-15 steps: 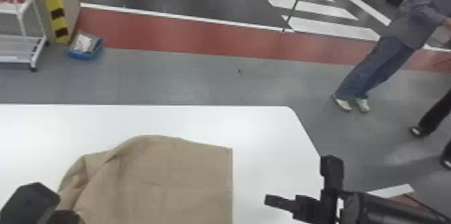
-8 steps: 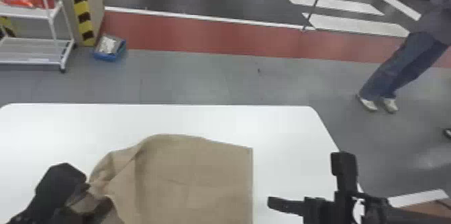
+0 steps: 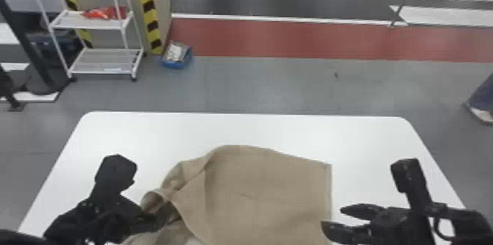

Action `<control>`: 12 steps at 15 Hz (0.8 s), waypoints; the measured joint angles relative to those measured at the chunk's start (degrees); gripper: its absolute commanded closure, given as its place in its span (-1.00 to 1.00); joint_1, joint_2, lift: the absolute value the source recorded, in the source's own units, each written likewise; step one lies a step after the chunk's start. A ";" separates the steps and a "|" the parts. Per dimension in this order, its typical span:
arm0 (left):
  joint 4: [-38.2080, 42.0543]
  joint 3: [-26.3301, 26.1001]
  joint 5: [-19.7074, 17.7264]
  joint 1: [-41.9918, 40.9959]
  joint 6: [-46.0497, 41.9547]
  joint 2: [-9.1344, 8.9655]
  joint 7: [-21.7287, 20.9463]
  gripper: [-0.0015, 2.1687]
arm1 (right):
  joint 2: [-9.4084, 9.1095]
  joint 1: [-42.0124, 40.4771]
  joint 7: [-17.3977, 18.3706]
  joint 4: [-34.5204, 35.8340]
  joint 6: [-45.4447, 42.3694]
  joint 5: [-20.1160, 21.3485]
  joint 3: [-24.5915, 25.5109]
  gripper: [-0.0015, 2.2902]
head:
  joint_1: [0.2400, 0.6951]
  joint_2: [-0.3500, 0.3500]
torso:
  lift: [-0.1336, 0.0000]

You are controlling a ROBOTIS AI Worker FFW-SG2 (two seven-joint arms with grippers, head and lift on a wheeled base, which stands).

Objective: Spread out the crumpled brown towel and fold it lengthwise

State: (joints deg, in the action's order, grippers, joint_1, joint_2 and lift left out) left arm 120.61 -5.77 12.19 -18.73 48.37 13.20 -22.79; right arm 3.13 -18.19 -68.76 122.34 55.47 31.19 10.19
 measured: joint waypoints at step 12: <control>-0.58 6.72 -6.86 1.79 7.42 -1.42 1.98 -0.97 | 8.02 -0.20 -9.19 -10.30 -16.41 24.82 -15.58 -0.58 | 1.00 0.15 | 1.00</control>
State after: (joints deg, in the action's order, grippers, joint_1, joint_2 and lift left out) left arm 120.03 0.94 5.33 -16.94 55.79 11.78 -20.81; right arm 11.15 -18.39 -77.94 112.04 39.06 56.00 -5.39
